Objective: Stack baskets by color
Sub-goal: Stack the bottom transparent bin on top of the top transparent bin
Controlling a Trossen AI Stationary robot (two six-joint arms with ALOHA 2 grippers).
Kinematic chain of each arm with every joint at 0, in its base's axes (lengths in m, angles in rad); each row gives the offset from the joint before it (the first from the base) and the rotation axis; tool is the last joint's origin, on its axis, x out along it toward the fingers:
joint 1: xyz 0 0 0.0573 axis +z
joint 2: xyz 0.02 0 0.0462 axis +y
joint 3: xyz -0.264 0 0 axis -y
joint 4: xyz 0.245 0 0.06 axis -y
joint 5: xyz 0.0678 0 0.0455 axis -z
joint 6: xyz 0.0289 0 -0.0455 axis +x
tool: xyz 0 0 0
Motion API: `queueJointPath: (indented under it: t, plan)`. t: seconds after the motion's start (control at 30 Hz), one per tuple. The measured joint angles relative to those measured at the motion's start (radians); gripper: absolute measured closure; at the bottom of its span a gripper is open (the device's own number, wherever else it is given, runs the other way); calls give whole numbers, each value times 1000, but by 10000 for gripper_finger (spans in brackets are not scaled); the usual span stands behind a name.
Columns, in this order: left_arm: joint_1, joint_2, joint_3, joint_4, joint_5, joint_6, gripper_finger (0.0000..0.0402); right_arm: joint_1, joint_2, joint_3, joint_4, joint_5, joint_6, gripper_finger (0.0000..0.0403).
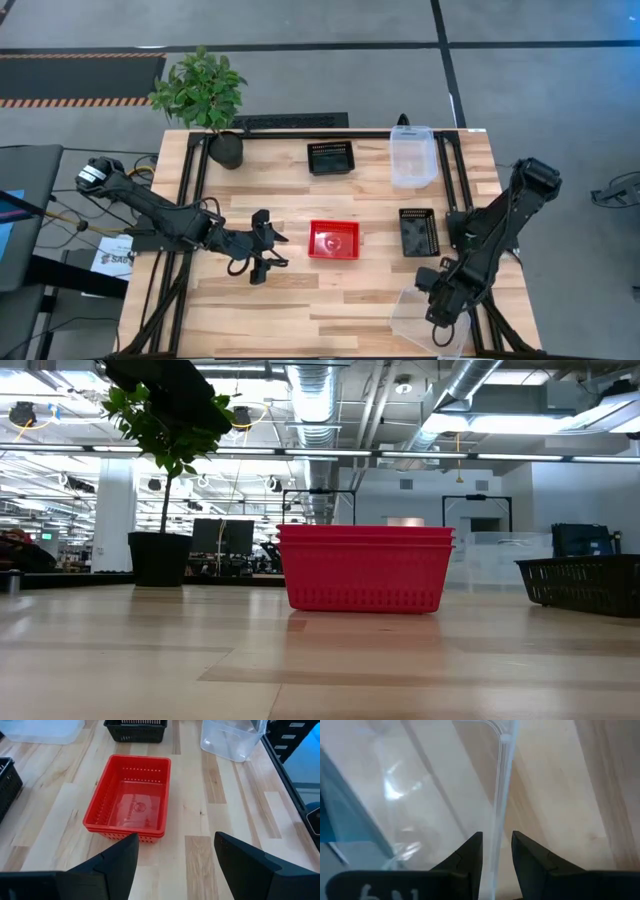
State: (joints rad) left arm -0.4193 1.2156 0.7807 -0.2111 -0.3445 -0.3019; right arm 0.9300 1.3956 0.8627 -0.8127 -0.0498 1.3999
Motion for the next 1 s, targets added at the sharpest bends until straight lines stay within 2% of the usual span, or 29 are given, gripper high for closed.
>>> queueJointPath:
  t: [0.37, 0.47, 0.63, 0.8, 0.9, 1.0]
  plan:
    - [34, 0, 0, 0, 19, 0, 155, -2, 100, 0, 20, -2, -57, 286]
    - [41, 0, 0, 0, 17, 0, 155, -6, 97, 0, 33, -4, -90, 311]
    - [40, 0, 0, 1, 19, -7, 155, -26, 80, 0, 39, -3, -121, 389]
    - [40, 0, 0, 1, 18, -8, 155, -44, 74, -1, 58, -7, -120, 384]
    - [40, 0, 0, 1, 18, -8, 155, -55, 39, 11, 71, -5, -147, 396]
    - [40, 0, 0, 1, 18, -8, 155, -71, -9, 43, 72, 71, -194, 394]
